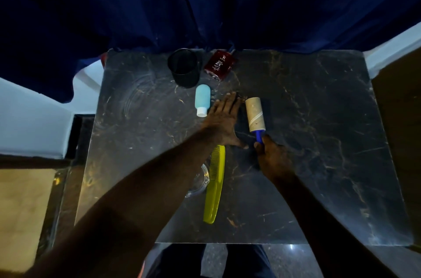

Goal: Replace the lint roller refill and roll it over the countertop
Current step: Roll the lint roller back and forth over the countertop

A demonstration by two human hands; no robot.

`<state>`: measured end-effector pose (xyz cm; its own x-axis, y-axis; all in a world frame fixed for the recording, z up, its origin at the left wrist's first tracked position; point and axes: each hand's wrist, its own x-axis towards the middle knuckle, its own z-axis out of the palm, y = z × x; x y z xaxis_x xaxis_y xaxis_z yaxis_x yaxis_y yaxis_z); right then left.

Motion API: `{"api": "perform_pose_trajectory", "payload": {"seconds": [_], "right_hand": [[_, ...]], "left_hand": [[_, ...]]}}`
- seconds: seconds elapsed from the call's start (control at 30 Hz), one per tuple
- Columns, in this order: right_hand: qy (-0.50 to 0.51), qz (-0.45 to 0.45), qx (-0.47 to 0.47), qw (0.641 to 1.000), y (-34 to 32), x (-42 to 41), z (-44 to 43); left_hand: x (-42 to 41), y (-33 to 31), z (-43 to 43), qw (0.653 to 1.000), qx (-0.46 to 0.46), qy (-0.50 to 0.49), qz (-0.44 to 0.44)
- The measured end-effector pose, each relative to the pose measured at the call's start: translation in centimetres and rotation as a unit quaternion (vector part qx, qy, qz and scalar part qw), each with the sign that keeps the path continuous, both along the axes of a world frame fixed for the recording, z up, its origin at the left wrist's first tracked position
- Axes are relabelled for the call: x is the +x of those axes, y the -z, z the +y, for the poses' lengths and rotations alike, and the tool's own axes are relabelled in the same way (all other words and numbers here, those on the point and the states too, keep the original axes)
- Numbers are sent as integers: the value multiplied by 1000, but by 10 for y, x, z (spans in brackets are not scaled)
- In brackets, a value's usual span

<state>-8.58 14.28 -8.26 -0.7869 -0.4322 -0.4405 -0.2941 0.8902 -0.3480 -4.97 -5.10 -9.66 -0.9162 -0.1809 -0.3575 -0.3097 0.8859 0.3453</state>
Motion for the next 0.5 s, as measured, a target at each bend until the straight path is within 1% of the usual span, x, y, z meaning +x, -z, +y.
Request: {"api": "perform_pose_trajectory", "payload": {"seconds": [0.13,0.27,0.4,0.5], "right_hand": [[-9,-9,4,1000,8,1,-2],[14,-25,18,999,9,-5,-2],[19,16,33,999,6,-15,10],[47,11,39,998,1,-28,23]], "left_hand": [[1,3,0,1000,-1,-5,4],[0,6,0,1000,2,-12,6],[0,13,-2,999,3,-21,27],[0,20,-2,999,2,-20,45]]}}
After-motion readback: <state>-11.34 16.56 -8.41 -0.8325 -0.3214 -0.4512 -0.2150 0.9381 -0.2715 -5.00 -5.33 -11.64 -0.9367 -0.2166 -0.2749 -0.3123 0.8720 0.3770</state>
